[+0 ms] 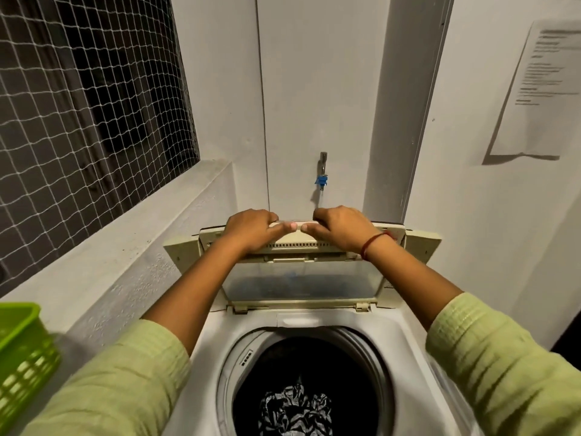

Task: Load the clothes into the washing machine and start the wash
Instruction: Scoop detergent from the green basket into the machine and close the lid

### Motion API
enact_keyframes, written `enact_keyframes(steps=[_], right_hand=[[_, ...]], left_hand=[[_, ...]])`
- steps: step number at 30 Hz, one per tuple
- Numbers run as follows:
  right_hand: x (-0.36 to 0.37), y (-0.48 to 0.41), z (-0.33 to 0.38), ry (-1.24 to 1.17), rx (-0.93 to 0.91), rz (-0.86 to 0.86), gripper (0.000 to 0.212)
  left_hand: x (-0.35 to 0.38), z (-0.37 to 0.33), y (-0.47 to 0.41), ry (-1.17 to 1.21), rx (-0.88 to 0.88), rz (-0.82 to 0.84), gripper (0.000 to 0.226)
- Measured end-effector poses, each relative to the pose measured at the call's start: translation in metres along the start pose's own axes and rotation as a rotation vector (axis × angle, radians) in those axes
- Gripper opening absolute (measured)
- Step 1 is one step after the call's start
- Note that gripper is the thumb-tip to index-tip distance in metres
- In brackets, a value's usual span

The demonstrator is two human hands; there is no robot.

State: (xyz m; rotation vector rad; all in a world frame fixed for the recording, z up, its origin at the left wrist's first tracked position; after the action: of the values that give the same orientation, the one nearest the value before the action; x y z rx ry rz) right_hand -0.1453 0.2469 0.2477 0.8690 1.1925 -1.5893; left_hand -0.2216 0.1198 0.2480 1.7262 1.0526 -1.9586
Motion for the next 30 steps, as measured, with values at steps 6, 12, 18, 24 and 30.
enact_keyframes(steps=[6,12,18,24,30], right_hand=[[0.016,0.053,0.024,-0.038,-0.06,0.269,0.046],[0.068,0.148,0.049,0.06,-0.169,0.365,0.044],[0.128,0.206,0.053,0.053,-0.21,0.3,0.048],[0.179,0.236,0.043,0.069,-0.191,0.311,0.067],[0.205,0.252,0.033,0.047,-0.082,0.364,0.061]], left_hand=[[0.012,-0.012,0.058,0.146,0.054,0.226,0.048],[0.063,-0.031,0.151,0.192,0.074,0.433,0.043],[0.107,-0.05,0.207,0.037,0.083,0.51,0.049],[0.15,-0.054,0.234,-0.025,0.113,0.545,0.056],[0.179,-0.056,0.247,0.023,0.136,0.595,0.047]])
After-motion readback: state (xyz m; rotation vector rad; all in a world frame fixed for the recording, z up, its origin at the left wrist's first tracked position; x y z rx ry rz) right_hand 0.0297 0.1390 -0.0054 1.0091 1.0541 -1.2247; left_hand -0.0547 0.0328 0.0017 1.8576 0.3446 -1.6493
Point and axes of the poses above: each hand's wrist, its own y-axis away from the middle knuckle, its own x-axis out of the palm, z = x × y, the point moved 8 cm from there along -y, towards the middle knuckle, and after that the axes turned 8 degrees about -y, right-handed, at the moved point
